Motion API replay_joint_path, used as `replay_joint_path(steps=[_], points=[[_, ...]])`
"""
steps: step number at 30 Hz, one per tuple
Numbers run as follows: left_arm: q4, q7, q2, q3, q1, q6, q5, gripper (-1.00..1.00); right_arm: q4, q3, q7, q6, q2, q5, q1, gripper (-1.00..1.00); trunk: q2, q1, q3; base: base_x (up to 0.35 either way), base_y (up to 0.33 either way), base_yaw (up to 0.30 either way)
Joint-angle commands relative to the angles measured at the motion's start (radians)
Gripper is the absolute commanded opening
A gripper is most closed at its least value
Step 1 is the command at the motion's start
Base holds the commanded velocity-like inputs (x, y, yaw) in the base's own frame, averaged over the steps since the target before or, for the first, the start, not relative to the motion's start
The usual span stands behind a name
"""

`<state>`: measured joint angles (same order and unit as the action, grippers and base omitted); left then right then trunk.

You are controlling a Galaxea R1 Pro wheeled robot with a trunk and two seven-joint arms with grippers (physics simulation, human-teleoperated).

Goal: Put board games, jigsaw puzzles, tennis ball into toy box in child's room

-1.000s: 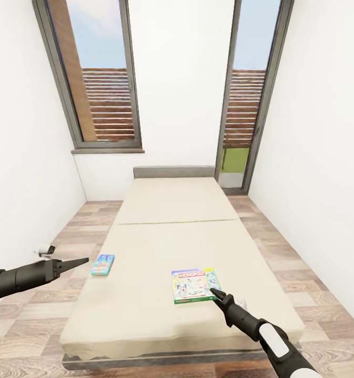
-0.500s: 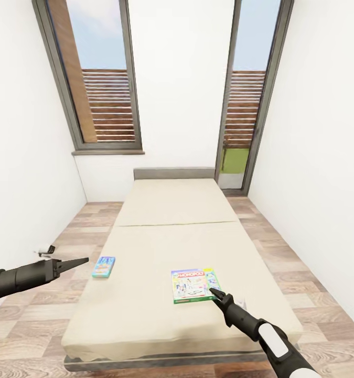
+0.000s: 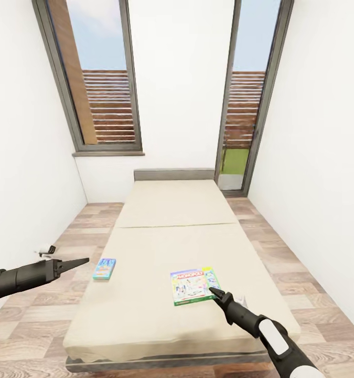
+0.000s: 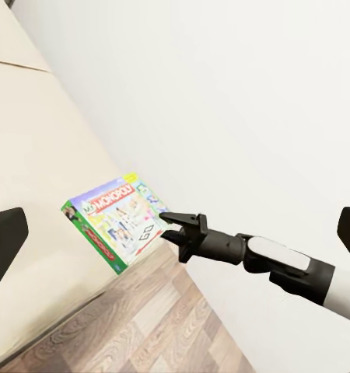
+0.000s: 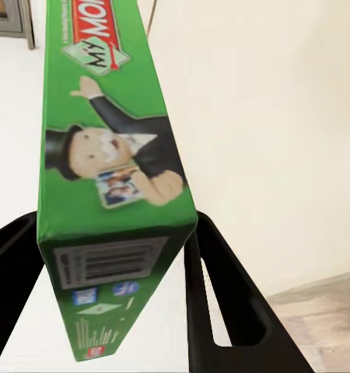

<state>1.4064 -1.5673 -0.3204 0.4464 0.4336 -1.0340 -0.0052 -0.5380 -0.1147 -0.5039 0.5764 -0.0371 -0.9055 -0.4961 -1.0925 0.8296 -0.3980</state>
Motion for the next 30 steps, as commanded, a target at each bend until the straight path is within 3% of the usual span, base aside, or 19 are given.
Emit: replay_joint_path(steps=[1, 4, 7, 14, 22, 27, 30], points=[[0.000, -0.003, 0.000, 0.000, 0.001, -0.011, -0.001, 1.00, -0.005, -0.002, -0.001, 0.009, 0.000, 0.006, -0.001, -1.00, 0.007, -0.004, 0.002, -0.040, 0.000, 0.000], [0.000, -0.003, -0.002, 0.005, 0.001, -0.011, 0.000, 1.00, -0.025, 0.004, -0.006, 0.018, 0.000, 0.046, 0.000, -1.00, 0.028, -0.015, 0.011, -0.175, 0.000, 0.000], [0.000, -0.003, -0.005, 0.007, 0.000, -0.011, 0.001, 1.00, -0.032, 0.005, -0.008, 0.019, 0.000, 0.058, 0.000, -1.00, 0.049, -0.027, 0.021, -0.241, 0.000, 0.000], [-0.001, -0.003, -0.009, 0.009, -0.007, -0.011, 0.000, 1.00, -0.035, 0.000, -0.008, 0.020, -0.001, 0.063, 0.002, -1.00, 0.098, -0.054, 0.044, -0.069, 0.000, 0.022], [-0.031, -0.003, -0.009, 0.005, -0.035, -0.010, -0.003, 1.00, -0.036, -0.004, -0.008, 0.020, -0.001, 0.063, 0.003, -1.00, 0.154, -0.084, 0.076, -0.006, 0.000, 0.173], [-0.094, -0.003, -0.008, 0.003, -0.040, -0.006, -0.006, 1.00, -0.035, -0.005, -0.010, 0.020, -0.014, 0.060, 0.004, -1.00, 0.189, -0.104, 0.097, 0.000, 0.000, 0.207], [-0.117, -0.003, -0.022, 0.010, -0.040, -0.005, -0.007, 1.00, -0.035, -0.005, -0.011, 0.020, -0.018, 0.057, 0.004, -1.00, 0.210, -0.115, 0.110, 0.000, 0.000, 0.209]])
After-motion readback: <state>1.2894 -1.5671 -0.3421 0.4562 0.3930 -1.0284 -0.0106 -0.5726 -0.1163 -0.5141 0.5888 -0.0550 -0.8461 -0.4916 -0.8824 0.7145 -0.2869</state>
